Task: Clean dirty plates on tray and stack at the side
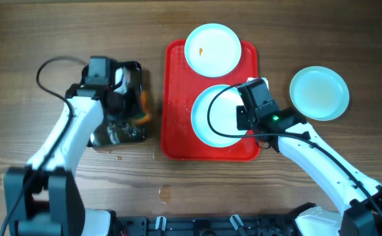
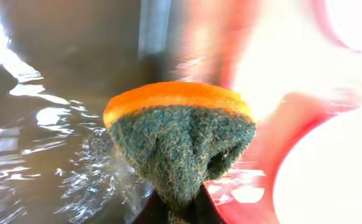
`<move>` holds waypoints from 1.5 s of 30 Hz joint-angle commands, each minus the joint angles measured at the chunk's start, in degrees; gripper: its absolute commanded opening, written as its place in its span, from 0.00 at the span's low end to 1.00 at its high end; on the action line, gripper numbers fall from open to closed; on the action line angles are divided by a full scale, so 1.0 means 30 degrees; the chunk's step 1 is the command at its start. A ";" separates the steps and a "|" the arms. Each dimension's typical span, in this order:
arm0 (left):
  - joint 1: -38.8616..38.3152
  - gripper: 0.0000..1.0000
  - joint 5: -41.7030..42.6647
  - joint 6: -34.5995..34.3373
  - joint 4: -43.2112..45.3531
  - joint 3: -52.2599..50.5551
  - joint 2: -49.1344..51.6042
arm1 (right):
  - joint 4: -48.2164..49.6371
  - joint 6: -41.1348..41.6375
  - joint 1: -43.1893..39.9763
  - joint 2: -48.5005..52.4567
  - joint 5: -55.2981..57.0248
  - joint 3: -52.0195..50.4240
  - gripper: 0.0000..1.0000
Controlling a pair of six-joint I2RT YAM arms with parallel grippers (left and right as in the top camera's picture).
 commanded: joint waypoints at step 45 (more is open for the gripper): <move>-0.9318 0.04 -1.1555 -0.3679 -0.2659 0.5428 0.4029 | -0.0561 0.3934 -0.0007 0.3898 -0.0583 -0.0015 0.04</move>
